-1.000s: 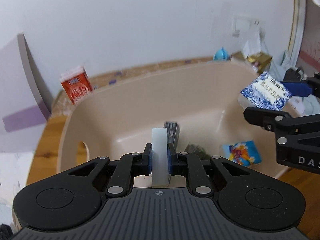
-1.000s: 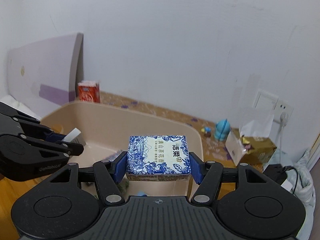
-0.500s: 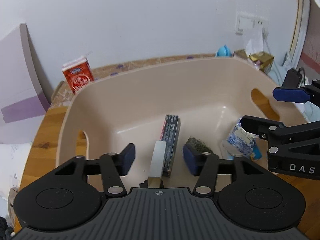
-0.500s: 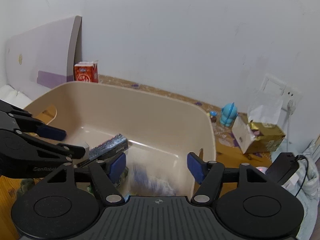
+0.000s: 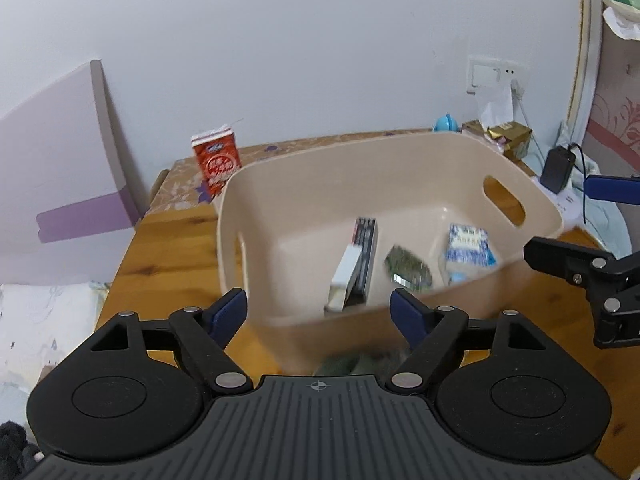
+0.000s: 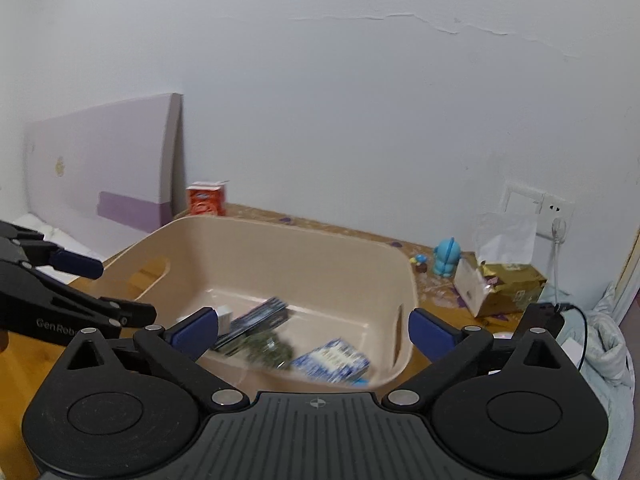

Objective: Organize objects
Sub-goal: 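Drop the white box and blue-white box into the bin with both tools, then grasp the green scrunchie with left tool while right tool grasps the round tin, then drop the scrunchie and round tin into the bin with both tools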

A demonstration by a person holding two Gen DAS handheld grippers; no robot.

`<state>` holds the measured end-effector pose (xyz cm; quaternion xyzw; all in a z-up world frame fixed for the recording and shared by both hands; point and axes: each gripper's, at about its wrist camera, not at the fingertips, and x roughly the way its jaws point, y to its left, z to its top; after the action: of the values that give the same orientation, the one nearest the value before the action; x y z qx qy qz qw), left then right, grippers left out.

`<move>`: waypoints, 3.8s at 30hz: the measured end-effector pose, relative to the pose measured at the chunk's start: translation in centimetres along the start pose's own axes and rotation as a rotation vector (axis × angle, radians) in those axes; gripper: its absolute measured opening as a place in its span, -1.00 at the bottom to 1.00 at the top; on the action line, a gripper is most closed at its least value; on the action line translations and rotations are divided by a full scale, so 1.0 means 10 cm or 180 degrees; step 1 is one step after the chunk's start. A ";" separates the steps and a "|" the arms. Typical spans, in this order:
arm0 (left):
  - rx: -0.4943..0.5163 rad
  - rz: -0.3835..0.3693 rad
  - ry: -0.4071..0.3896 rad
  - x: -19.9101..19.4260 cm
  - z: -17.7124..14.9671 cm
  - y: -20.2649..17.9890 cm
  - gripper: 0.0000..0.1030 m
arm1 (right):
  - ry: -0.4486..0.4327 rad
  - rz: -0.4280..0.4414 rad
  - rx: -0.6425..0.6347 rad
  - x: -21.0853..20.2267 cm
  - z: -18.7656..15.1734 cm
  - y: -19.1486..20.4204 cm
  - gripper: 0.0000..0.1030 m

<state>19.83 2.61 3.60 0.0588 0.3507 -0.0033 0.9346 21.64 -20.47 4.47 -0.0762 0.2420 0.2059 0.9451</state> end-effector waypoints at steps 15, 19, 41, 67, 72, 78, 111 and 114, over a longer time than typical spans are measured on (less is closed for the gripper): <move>0.0052 -0.0122 0.0530 0.26 -0.76 0.13 0.65 | 0.0585 0.0250 -0.0102 0.14 -0.72 0.44 1.00; 0.0040 -0.0230 0.0585 0.41 -0.84 0.13 0.65 | 0.0710 0.0312 -0.0124 0.24 -0.85 0.52 1.00; -0.0153 -0.0495 0.0481 0.73 -0.87 0.11 -0.52 | 0.0794 0.0500 -0.0153 0.64 -1.07 0.73 -0.01; -0.0106 -0.0313 -0.0243 -0.35 -0.28 0.17 -0.61 | 0.0011 0.0078 -0.0003 -0.44 -0.39 0.05 -0.01; -0.0109 -0.0274 -0.0295 -0.17 0.06 0.10 -0.61 | -0.0217 -0.0007 0.0041 -0.32 -0.01 -0.08 -0.01; -0.0103 -0.0250 -0.0194 0.23 0.32 -0.06 -0.61 | -0.0292 -0.0102 -0.0008 -0.06 0.21 -0.11 -0.01; -0.0163 0.0176 -0.0169 0.02 -0.02 -0.13 0.61 | -0.0090 -0.0227 -0.0167 0.07 -0.06 -0.12 1.00; -0.0245 0.0103 -0.0148 -0.09 -0.12 -0.10 0.61 | -0.0042 -0.0224 -0.0207 -0.02 -0.15 -0.11 1.00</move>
<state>18.27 1.77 3.18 0.0284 0.3277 0.0240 0.9440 21.30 -21.88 3.29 -0.1140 0.2262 0.1807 0.9504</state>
